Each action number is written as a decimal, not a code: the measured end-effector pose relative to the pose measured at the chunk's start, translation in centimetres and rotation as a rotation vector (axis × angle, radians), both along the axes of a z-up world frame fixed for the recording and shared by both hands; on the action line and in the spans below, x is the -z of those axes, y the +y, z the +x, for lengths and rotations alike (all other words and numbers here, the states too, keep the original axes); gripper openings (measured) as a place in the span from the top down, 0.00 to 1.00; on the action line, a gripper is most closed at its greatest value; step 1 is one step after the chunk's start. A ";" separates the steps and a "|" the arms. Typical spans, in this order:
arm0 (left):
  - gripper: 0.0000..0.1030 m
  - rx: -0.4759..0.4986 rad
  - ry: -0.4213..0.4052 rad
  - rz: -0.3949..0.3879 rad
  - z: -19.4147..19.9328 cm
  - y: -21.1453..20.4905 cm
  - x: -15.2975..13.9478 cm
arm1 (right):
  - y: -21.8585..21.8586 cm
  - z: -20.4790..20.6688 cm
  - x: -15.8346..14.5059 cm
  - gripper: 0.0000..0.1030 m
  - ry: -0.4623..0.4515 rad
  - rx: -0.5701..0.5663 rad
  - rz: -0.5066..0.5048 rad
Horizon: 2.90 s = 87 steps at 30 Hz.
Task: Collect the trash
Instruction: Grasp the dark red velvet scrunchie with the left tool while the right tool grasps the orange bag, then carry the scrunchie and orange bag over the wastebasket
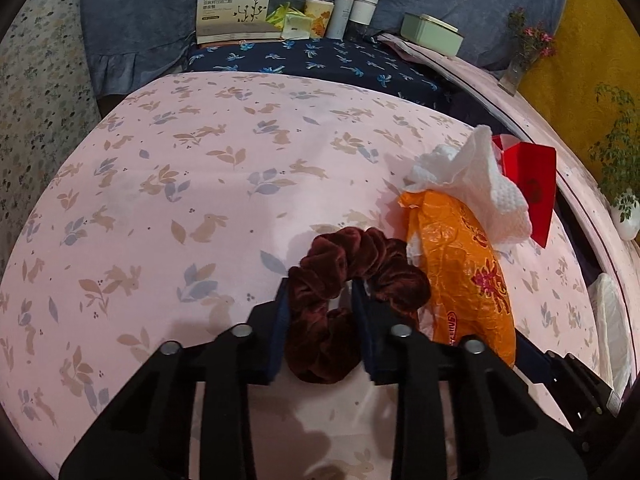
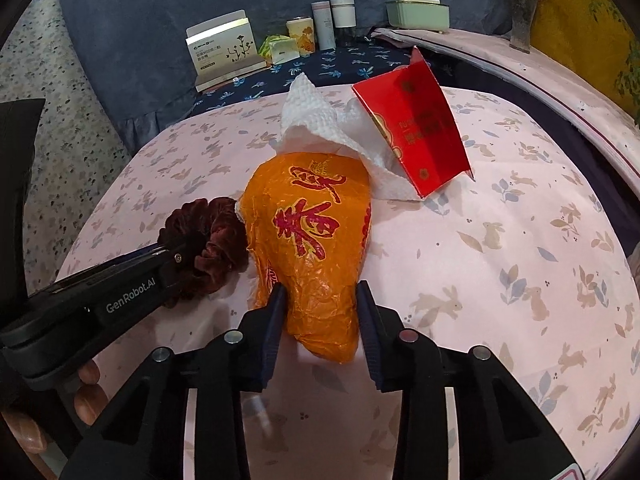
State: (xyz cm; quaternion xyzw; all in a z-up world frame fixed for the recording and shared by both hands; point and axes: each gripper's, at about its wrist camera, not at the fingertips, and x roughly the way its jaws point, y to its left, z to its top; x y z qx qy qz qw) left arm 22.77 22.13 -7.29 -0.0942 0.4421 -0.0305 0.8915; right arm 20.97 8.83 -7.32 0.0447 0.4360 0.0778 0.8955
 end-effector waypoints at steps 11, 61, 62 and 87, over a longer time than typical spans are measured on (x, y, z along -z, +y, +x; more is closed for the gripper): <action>0.86 0.018 -0.007 -0.021 -3.0 -2.2 -1.3 | -1.3 -3.1 -1.4 0.79 -0.022 -0.001 0.029; 0.87 0.419 -0.139 0.025 -10.5 -29.2 -9.2 | -27.0 -14.7 -6.1 0.80 -0.168 0.433 0.102; 0.87 0.429 -0.140 0.026 -10.5 -29.8 -9.2 | -27.6 -14.9 -6.0 0.80 -0.167 0.443 0.103; 0.74 0.558 -0.131 0.032 -10.9 -38.6 -8.4 | -35.2 -16.7 -4.0 0.66 -0.148 0.596 0.103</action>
